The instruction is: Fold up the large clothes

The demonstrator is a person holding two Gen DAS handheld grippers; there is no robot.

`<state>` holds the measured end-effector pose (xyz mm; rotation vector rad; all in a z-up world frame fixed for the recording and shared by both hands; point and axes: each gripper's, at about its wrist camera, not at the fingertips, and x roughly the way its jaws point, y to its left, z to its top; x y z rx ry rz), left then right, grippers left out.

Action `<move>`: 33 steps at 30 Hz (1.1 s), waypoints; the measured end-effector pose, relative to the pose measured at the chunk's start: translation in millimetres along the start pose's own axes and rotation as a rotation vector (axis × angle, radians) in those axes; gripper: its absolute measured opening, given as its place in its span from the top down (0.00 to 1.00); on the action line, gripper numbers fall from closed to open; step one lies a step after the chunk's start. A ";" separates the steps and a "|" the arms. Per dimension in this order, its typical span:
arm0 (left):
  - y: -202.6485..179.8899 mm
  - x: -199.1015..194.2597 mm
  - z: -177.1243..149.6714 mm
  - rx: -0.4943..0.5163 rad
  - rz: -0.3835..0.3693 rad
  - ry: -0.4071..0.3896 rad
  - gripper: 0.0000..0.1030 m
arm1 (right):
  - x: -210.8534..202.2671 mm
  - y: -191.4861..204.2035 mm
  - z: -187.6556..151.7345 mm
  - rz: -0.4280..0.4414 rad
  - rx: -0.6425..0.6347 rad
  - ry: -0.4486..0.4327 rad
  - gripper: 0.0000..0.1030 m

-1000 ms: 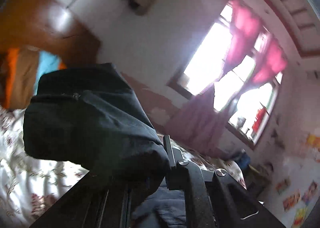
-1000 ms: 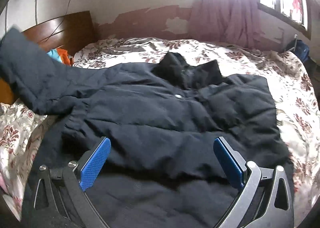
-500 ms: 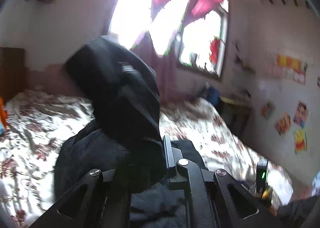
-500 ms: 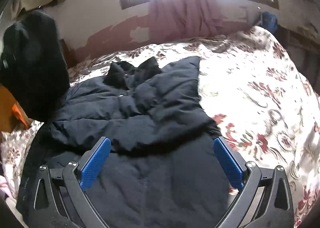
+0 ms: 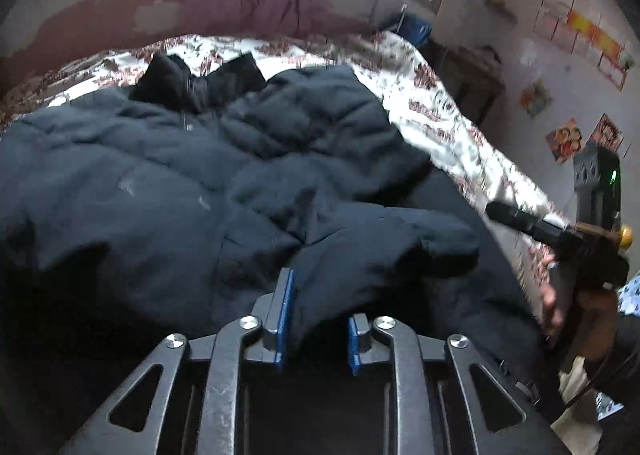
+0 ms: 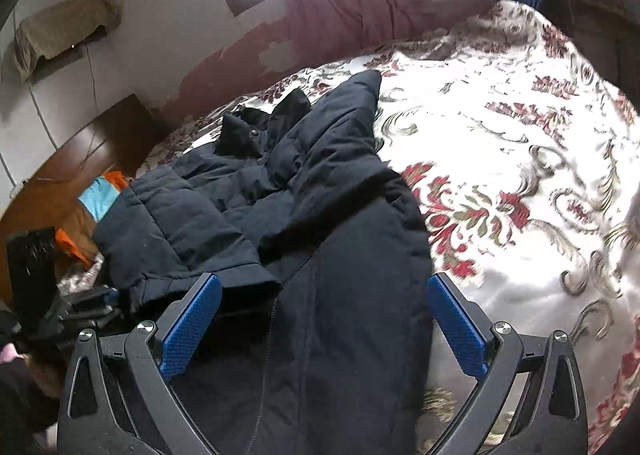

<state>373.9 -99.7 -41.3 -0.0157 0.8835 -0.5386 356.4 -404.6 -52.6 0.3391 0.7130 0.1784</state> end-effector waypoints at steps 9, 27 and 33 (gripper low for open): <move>-3.0 -24.2 -14.1 -0.028 -0.111 -0.053 0.00 | 13.3 8.5 -12.6 0.132 0.090 0.091 0.02; 132.9 -123.9 -101.5 -0.458 0.282 -0.083 0.00 | 63.8 75.3 -35.7 0.115 0.126 0.238 0.06; 152.2 -147.4 -111.3 -0.492 0.339 -0.106 0.00 | 63.2 83.4 -29.3 0.050 0.152 0.249 0.72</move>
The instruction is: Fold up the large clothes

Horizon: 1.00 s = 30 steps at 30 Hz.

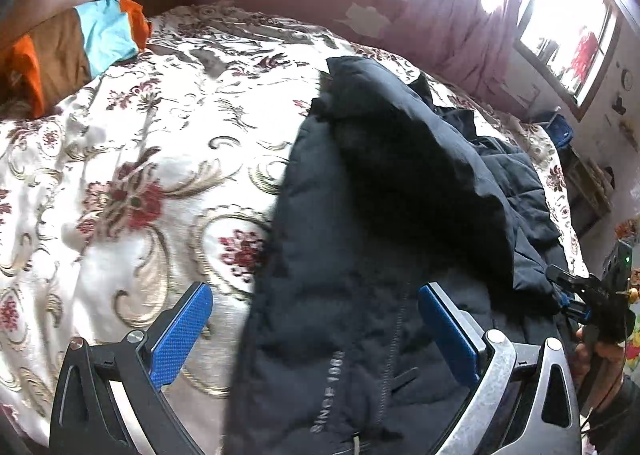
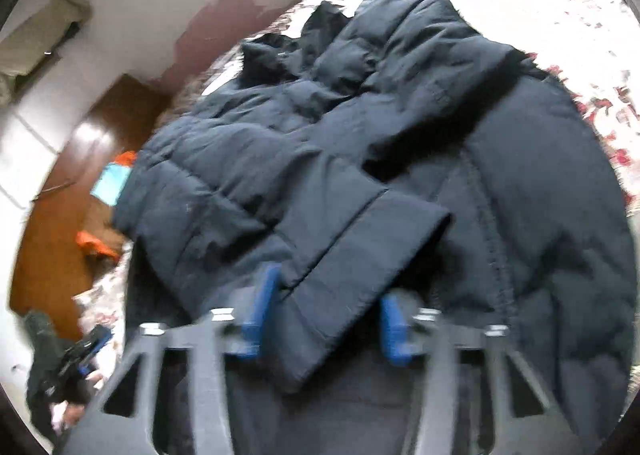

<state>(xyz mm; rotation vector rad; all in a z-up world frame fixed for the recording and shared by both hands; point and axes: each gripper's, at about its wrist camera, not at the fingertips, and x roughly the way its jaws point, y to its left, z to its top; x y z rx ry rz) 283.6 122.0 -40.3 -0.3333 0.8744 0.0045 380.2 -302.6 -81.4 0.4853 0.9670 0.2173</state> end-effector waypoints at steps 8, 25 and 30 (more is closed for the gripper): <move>1.6 -5.7 10.8 0.032 0.004 -0.007 0.00 | -55.2 66.3 16.2 -0.221 -0.395 -0.190 0.93; -64.1 29.7 81.8 0.145 0.028 -0.080 0.00 | -62.0 50.7 76.9 -0.377 -0.461 -0.314 0.43; -107.2 57.3 113.9 0.225 -0.005 -0.098 0.00 | -28.7 70.2 87.5 -0.269 -0.532 -0.231 0.43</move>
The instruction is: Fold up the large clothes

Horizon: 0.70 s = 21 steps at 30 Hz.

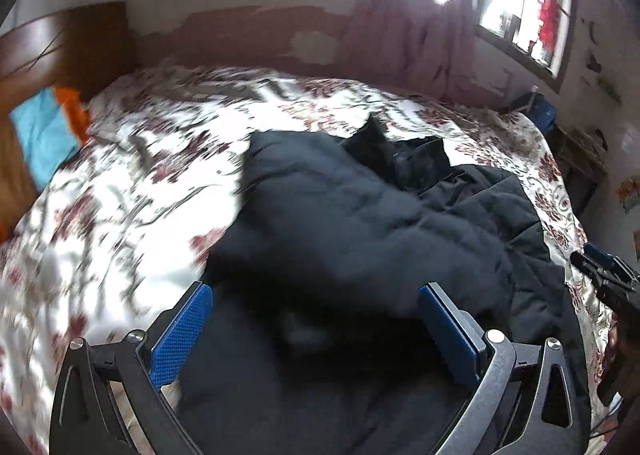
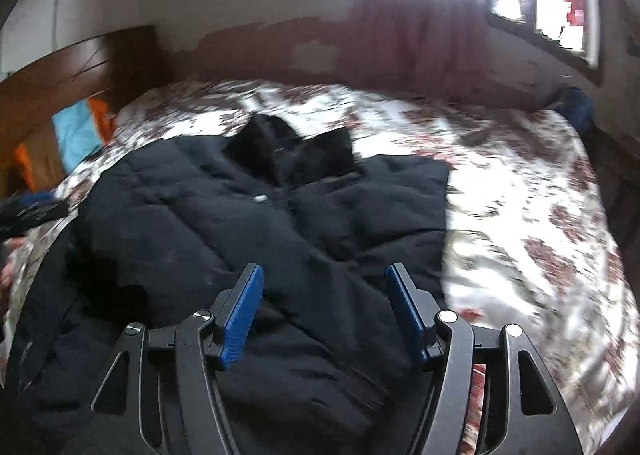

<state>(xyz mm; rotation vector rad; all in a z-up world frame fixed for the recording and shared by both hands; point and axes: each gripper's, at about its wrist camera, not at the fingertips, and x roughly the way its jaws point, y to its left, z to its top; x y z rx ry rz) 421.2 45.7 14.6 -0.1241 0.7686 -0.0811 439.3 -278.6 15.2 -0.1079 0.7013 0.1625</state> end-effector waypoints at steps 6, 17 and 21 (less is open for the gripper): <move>-40.2 43.3 18.1 0.091 -0.051 0.049 0.00 | 54.5 25.5 -8.9 0.144 -0.054 0.112 0.43; -78.7 96.0 -20.4 0.423 0.078 0.128 0.00 | 104.8 20.5 -49.5 0.206 -0.037 0.187 0.42; -78.2 106.4 -23.4 0.429 0.085 0.175 0.00 | 110.1 20.2 -54.3 0.207 -0.042 0.177 0.42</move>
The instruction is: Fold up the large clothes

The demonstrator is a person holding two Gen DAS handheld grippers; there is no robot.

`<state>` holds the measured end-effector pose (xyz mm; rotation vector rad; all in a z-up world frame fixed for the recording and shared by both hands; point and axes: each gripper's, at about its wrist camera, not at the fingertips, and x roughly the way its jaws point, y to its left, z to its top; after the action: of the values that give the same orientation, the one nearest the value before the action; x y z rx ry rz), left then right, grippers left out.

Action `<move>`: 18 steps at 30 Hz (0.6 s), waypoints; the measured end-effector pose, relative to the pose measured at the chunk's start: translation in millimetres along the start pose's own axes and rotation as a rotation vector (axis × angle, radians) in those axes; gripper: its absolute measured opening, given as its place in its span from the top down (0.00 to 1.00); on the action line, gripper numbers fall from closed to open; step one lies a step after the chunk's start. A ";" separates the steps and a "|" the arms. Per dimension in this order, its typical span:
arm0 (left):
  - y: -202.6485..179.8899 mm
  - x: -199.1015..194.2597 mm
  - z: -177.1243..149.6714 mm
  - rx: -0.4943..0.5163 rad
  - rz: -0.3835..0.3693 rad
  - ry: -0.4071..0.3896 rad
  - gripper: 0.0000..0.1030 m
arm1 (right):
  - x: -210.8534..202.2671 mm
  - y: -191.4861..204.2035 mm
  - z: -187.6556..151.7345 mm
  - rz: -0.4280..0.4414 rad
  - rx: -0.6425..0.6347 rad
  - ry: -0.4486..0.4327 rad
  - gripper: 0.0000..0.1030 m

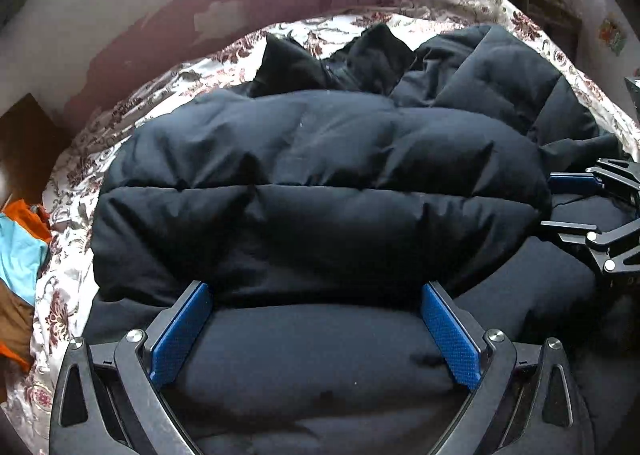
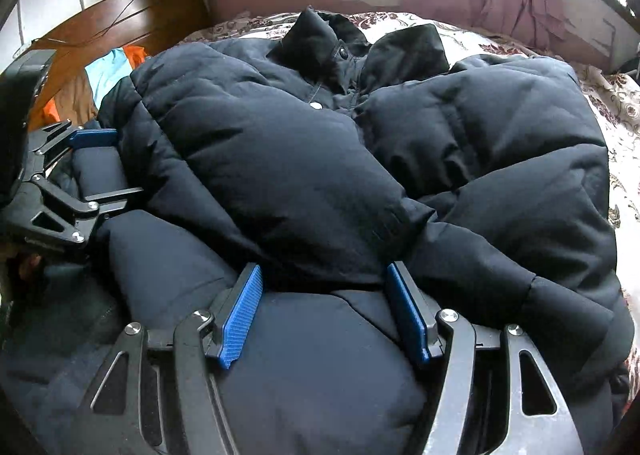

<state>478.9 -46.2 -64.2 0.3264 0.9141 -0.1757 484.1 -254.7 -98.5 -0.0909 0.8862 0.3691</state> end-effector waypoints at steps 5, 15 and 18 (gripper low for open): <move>-10.1 9.5 -1.5 0.011 0.049 0.008 0.00 | 6.0 -2.2 -1.9 0.004 0.001 -0.002 0.42; -13.7 16.5 -6.8 0.000 0.090 -0.068 0.00 | 5.6 -4.3 -1.0 0.041 0.005 -0.004 0.36; -4.0 11.0 -6.4 -0.020 0.032 -0.089 0.00 | -2.5 -10.2 5.8 0.106 0.031 0.022 0.31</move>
<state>479.5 -47.8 -77.4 0.3119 0.8216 -0.1498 490.4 -263.6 -93.6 -0.0192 0.9206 0.4538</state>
